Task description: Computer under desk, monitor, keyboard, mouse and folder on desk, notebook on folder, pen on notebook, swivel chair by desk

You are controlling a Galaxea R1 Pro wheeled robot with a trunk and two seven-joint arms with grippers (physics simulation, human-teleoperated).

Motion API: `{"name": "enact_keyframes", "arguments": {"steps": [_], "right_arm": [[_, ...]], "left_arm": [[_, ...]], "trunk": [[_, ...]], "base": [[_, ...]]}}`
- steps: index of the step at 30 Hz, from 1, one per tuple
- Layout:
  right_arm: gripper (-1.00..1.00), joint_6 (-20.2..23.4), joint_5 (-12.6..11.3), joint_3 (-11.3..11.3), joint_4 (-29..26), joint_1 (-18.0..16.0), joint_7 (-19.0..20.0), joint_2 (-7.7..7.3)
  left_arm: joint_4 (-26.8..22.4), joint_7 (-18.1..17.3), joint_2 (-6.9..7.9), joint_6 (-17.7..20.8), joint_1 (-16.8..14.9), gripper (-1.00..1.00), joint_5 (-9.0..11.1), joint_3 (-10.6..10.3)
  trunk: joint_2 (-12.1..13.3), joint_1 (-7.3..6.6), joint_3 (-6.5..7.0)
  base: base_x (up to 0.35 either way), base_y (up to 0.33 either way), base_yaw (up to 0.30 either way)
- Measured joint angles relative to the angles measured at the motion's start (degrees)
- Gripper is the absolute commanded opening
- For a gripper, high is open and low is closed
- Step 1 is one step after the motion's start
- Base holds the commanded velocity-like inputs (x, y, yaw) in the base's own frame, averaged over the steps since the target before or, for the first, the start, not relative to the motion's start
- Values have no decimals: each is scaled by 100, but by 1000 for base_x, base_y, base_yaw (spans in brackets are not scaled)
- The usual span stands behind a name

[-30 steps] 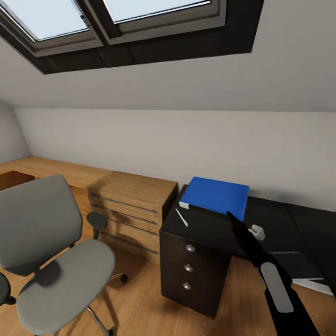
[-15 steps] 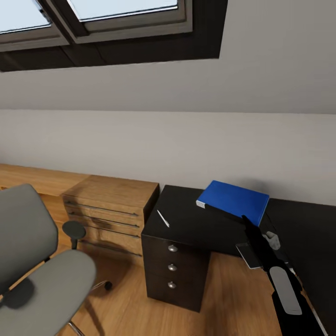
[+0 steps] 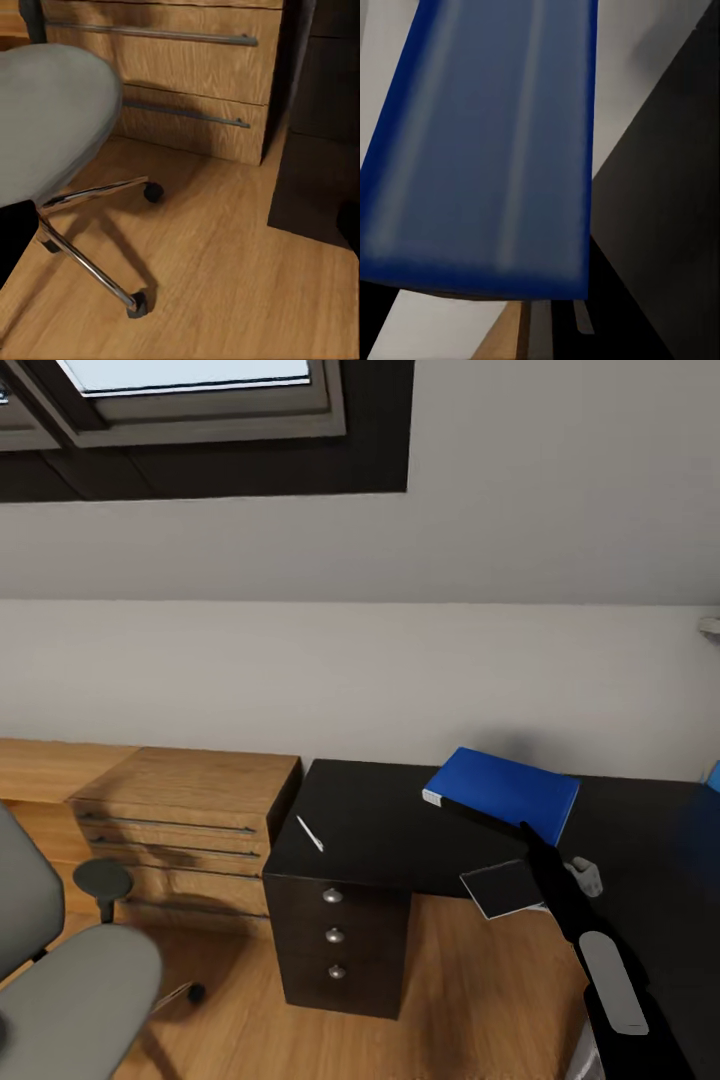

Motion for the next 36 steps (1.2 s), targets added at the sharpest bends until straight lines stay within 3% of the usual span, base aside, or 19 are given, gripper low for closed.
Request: {"name": "enact_keyframes", "arguments": {"steps": [4, 23, 36], "right_arm": [[-100, -1, 0, 0, 4, 0, -23, 1], [-100, 2, -8, 15, 37, 0, -141, 10], [-100, 55, -173, 18, 2, -1, -88, 8]], "left_arm": [[55, -11, -5, -40, 11, 100, -11, 1], [70, -20, -18, -40, 14, 100, -13, 4], [69, -17, -5, -40, 15, 100, -15, 7]], "trunk": [[161, -88, 57], [162, -89, -11], [162, -89, -18]], "base": [[0, 0, -278], [0, 0, -278], [0, 0, -33]]}}
